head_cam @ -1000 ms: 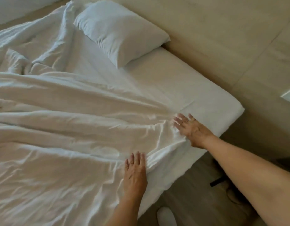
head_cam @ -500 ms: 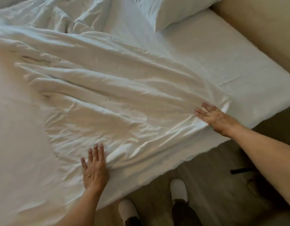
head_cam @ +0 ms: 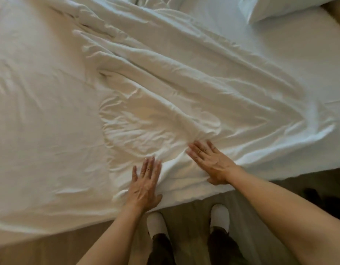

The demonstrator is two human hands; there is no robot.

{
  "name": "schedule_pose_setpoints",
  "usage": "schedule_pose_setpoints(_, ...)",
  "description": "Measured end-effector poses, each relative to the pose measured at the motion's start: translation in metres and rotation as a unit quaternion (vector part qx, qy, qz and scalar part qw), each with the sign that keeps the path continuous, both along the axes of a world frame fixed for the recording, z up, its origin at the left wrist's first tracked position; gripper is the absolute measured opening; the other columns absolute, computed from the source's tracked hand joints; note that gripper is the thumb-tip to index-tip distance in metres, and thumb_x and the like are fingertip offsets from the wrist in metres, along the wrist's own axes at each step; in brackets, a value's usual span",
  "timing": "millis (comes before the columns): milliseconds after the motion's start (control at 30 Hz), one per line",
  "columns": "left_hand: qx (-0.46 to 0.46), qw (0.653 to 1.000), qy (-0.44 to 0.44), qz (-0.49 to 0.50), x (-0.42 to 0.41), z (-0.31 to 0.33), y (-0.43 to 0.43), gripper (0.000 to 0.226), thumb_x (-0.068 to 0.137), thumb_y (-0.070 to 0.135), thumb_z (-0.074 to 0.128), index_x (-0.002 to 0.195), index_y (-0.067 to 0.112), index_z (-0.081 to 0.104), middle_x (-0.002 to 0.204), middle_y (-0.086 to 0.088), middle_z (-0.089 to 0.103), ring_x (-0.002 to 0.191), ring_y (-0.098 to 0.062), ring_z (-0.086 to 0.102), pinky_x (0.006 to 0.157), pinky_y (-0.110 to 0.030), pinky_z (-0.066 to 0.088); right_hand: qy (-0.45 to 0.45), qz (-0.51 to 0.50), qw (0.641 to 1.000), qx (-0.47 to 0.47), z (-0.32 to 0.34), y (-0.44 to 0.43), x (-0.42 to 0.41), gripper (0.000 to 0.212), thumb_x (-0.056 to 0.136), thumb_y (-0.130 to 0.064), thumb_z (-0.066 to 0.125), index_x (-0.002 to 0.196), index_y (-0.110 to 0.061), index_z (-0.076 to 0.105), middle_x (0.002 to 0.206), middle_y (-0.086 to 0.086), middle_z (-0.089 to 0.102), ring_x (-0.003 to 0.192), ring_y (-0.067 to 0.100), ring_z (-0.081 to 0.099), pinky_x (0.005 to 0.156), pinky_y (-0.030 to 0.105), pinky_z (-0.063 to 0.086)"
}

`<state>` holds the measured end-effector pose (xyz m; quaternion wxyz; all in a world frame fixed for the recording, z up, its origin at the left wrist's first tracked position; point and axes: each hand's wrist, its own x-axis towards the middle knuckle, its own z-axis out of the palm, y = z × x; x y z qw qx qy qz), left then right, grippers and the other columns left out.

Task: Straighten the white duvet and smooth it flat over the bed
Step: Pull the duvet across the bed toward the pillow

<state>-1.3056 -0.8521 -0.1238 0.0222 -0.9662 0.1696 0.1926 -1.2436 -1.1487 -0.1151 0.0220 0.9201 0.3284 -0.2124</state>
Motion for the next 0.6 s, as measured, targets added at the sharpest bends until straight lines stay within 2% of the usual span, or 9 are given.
schedule_pose_setpoints(100, -0.026, 0.998, -0.05, 0.031, 0.016, -0.006, -0.024, 0.124, 0.066, 0.042, 0.073, 0.153, 0.016, -0.012, 0.161, -0.013, -0.011, 0.148, -0.032, -0.008, 0.117, -0.057, 0.0, -0.02, -0.016, 1.0, -0.002, -0.005, 0.015, 0.004, 0.093, 0.087, -0.006, 0.047, 0.151, -0.015, -0.02, 0.159, 0.008, -0.025, 0.144, 0.027, -0.026, 0.117, 0.053, -0.013)
schedule_pose_setpoints(200, -0.05, 0.994, -0.085, 0.041, 0.033, -0.007, -0.052, 0.115, 0.074, 0.033, 0.067, 0.153, 0.018, -0.015, 0.161, -0.012, -0.013, 0.147, -0.034, -0.011, 0.116, -0.059, -0.002, -0.056, -0.002, 0.997, 0.044, -0.016, 0.012, 0.003, 0.086, 0.086, -0.004, 0.05, 0.155, -0.013, 0.0, 0.162, 0.008, -0.007, 0.148, 0.028, -0.01, 0.118, 0.054, -0.005)
schedule_pose_setpoints(300, -0.045, 0.99, -0.112, 0.075, 0.035, -0.015, -0.067, 0.09, 0.087, 0.002, 0.044, 0.152, 0.018, -0.017, 0.16, -0.013, -0.018, 0.146, -0.038, -0.013, 0.116, -0.059, -0.003, -0.087, -0.002, 0.994, 0.059, -0.025, -0.008, 0.005, 0.088, 0.082, -0.003, 0.049, 0.156, -0.015, 0.002, 0.162, 0.005, -0.005, 0.149, 0.026, -0.007, 0.119, 0.05, -0.004)
schedule_pose_setpoints(400, -0.035, 0.988, -0.097, 0.117, 0.034, -0.023, -0.055, 0.074, 0.091, -0.008, 0.03, 0.152, 0.012, -0.006, 0.161, -0.015, -0.002, 0.146, -0.043, -0.001, 0.117, -0.058, 0.009, -0.114, -0.055, 0.991, 0.041, -0.026, -0.041, 0.013, 0.076, 0.088, 0.001, 0.03, 0.154, -0.015, -0.004, 0.162, 0.005, -0.004, 0.148, 0.028, -0.01, 0.118, 0.047, -0.005)
schedule_pose_setpoints(467, -0.023, 0.991, -0.084, 0.098, 0.032, -0.025, -0.052, 0.068, 0.092, -0.008, 0.03, 0.153, 0.009, 0.004, 0.161, -0.015, 0.011, 0.145, -0.044, 0.008, 0.117, -0.056, 0.014, -0.106, -0.056, 0.993, 0.007, -0.027, -0.053, 0.013, 0.066, 0.09, 0.004, 0.017, 0.153, -0.01, 0.002, 0.162, 0.008, 0.003, 0.147, 0.031, -0.004, 0.117, 0.051, 0.001)
schedule_pose_setpoints(533, -0.009, 0.994, -0.065, 0.083, 0.029, -0.021, -0.052, 0.064, 0.093, -0.007, 0.025, 0.153, 0.007, 0.009, 0.16, -0.015, 0.014, 0.145, -0.045, 0.011, 0.118, -0.054, 0.014, -0.113, -0.048, 0.992, -0.005, -0.029, -0.051, 0.007, 0.064, 0.087, 0.006, 0.017, 0.151, -0.003, 0.019, 0.158, 0.013, 0.02, 0.145, 0.035, 0.012, 0.115, 0.056, 0.012)
schedule_pose_setpoints(600, 0.006, 0.996, -0.051, 0.068, 0.021, -0.017, -0.05, 0.063, 0.093, -0.008, 0.027, 0.153, 0.007, 0.013, 0.159, -0.014, 0.017, 0.144, -0.045, 0.014, 0.118, -0.053, 0.016, -0.126, -0.051, 0.991, -0.009, -0.032, -0.046, -0.003, 0.062, 0.084, 0.008, 0.02, 0.141, 0.001, 0.044, 0.147, 0.017, 0.044, 0.136, 0.039, 0.038, 0.105, 0.06, 0.03)
